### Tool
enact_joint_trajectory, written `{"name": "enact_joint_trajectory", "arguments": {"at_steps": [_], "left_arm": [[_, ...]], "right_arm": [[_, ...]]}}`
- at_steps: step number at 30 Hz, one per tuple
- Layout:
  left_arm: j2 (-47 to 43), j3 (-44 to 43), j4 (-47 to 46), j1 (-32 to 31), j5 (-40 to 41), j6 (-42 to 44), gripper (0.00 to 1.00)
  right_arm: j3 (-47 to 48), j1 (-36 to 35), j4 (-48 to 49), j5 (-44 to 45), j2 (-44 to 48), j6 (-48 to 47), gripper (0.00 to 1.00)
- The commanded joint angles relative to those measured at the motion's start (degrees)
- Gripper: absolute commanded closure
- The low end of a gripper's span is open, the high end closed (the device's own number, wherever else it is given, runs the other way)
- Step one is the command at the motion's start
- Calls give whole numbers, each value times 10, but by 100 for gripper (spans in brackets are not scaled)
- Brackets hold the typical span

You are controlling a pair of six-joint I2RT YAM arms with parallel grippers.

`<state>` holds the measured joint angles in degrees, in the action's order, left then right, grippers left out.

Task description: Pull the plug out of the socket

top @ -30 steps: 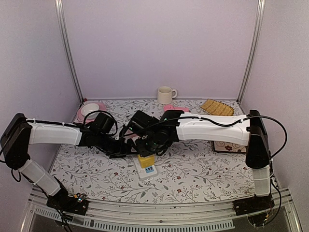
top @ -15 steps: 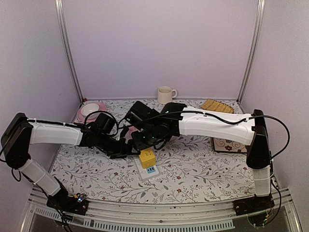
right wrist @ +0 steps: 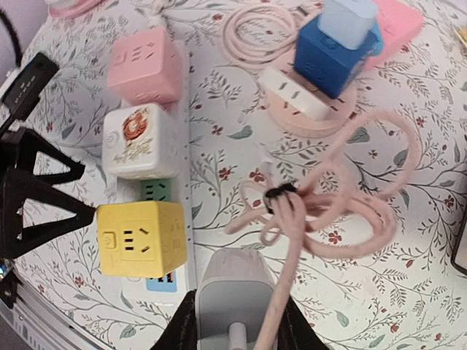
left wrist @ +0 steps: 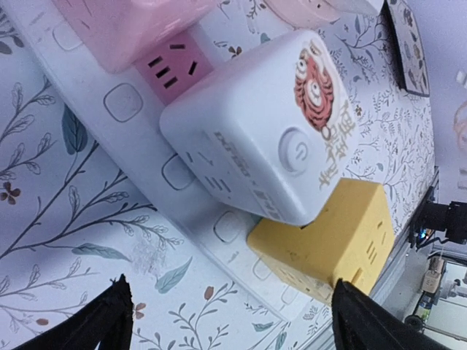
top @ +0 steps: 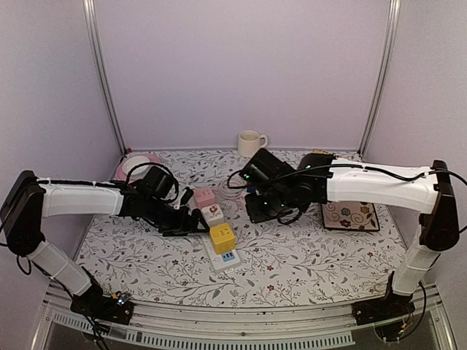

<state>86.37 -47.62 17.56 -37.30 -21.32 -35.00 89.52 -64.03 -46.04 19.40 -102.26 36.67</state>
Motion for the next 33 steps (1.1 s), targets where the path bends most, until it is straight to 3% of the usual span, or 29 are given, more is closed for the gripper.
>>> {"name": "enact_joint_trajectory", "arguments": {"at_steps": [1, 8, 16, 19, 21, 27, 33], "left_arm": [[-27, -37, 44, -7, 13, 16, 5], [-41, -86, 63, -6, 17, 19, 5], [-44, -104, 78, -3, 30, 30, 5], [-46, -102, 79, -1, 33, 31, 5], [-47, -101, 79, 1, 33, 33, 5], [-49, -99, 83, 9, 34, 40, 5], [-53, -102, 91, 18, 32, 47, 5]], "right_arm": [[-162, 47, 90, -75, 119, 72, 89], [-412, 120, 310, -226, 233, 144, 88], [-496, 140, 453, -315, 195, 180, 85], [-502, 143, 464, -325, 177, 188, 82], [-506, 145, 464, -332, 166, 191, 73], [-512, 150, 455, -348, 143, 194, 58], [-501, 149, 367, -338, 169, 190, 41]]}}
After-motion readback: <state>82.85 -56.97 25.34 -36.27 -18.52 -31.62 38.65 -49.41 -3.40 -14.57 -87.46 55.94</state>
